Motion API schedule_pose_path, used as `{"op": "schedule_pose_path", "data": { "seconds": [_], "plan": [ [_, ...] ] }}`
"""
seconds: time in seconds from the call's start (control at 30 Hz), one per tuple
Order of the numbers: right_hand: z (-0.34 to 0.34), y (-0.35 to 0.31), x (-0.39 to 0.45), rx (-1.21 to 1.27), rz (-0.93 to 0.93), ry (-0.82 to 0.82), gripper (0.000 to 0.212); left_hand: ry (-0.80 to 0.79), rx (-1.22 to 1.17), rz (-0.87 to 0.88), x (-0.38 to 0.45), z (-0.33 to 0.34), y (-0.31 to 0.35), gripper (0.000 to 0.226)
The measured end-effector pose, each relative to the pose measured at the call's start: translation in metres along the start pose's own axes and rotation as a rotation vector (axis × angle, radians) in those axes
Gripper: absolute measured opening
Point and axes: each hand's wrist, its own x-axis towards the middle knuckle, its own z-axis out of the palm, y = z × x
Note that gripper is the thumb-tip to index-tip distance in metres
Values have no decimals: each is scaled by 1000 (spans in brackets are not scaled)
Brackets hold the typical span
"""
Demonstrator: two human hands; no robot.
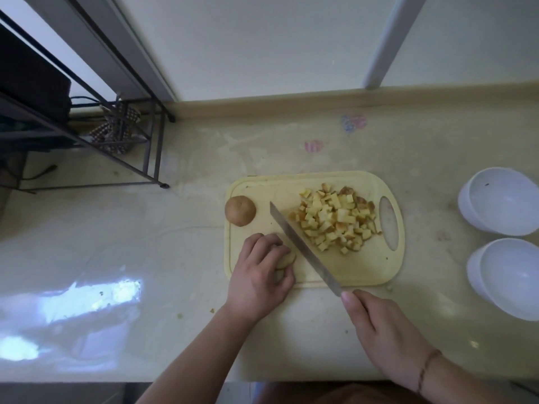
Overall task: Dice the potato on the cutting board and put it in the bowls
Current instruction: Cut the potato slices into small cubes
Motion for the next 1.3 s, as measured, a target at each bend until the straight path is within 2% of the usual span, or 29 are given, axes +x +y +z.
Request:
{"op": "schedule_pose_path", "data": {
  "seconds": [0.27,0.5,0.7,0.83,0.97,1.07,1.3],
  "plan": [
    [-4,-5,-9,8,19,-104,97,48,-21,-15,-2,2,2,19],
    [-5,-1,-15,-74,-2,-119,86,27,-47,-25,-2,2,2,20],
    [-4,-1,-18,-132,-2,-132,90,27,-47,-18,-1,2,1,20],
    [6,-4,-8,-127,-13,-114,71,18,-60,-17,-1,1,0,24],
    [10,2,-3,-101,-37,-32,86,13,-47,-3,-1,0,0,23],
    [3,7,-3,-74,-17,13,90,3,-56,-3,-2,-1,-1,20],
    [-3,2,-7,-38,-18,-63,90,-18,-89,-9,-6,-5,-5,23]
  ]
}}
